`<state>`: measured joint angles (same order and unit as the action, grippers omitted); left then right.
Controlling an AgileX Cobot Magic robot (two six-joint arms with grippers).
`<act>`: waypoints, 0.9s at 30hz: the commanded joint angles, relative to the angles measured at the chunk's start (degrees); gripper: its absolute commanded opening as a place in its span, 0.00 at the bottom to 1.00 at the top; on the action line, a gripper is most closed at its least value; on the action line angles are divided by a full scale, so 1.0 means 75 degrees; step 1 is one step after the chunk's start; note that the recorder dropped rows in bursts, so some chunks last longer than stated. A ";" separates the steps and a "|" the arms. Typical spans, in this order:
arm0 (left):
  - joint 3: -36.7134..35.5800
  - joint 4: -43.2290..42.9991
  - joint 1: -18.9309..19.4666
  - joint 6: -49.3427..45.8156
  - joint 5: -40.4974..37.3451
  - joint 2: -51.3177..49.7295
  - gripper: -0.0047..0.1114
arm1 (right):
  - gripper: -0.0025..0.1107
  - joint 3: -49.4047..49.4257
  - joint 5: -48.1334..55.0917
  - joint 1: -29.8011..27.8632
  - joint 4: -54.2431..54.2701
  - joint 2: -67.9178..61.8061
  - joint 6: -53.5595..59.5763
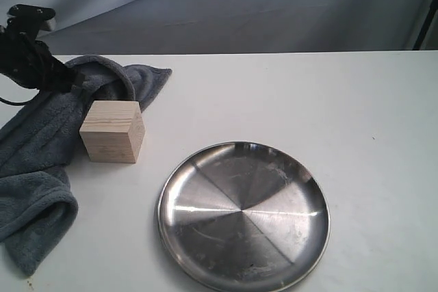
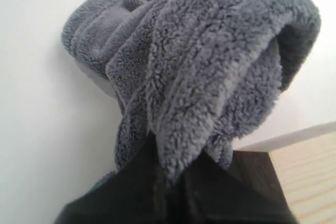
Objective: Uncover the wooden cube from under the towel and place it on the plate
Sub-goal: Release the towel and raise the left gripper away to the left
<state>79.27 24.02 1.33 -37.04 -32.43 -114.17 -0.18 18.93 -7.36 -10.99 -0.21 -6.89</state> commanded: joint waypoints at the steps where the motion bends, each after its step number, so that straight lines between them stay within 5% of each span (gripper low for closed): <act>1: 0.0054 -0.0639 -0.0018 0.0668 0.0375 0.0116 0.04 | 0.02 0.0024 0.0001 -0.0003 -0.0006 0.0028 -0.0003; 9: 0.0054 -0.5134 -0.0018 0.3779 -0.0686 -0.0081 0.04 | 0.02 0.0024 0.0001 -0.0003 -0.0006 0.0028 -0.0003; 12: 0.0054 -0.5469 -0.0018 0.4319 -0.1112 -0.0263 0.06 | 0.02 0.0024 0.0001 -0.0003 -0.0006 0.0028 -0.0003; 14: 0.0054 -0.5469 -0.0018 0.4858 -0.1096 -0.0282 0.18 | 0.02 0.0024 0.0001 -0.0003 -0.0006 0.0028 -0.0003; 18: 0.0054 -0.5542 -0.0018 0.4872 -0.1282 -0.0144 0.72 | 0.02 0.0024 0.0001 -0.0003 -0.0006 0.0028 -0.0003; 20: 0.0054 -0.5587 -0.0018 0.4890 -0.1306 0.0022 0.88 | 0.02 0.0024 0.0001 -0.0003 -0.0006 0.0028 -0.0003; 27: 0.0054 -0.5077 -0.0018 0.4939 -0.1278 0.0887 0.90 | 0.02 0.0024 0.0001 -0.0003 -0.0006 0.0028 -0.0003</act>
<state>79.37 -15.56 1.33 -0.59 -42.30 -109.79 -0.18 18.93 -7.36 -10.99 -0.21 -6.89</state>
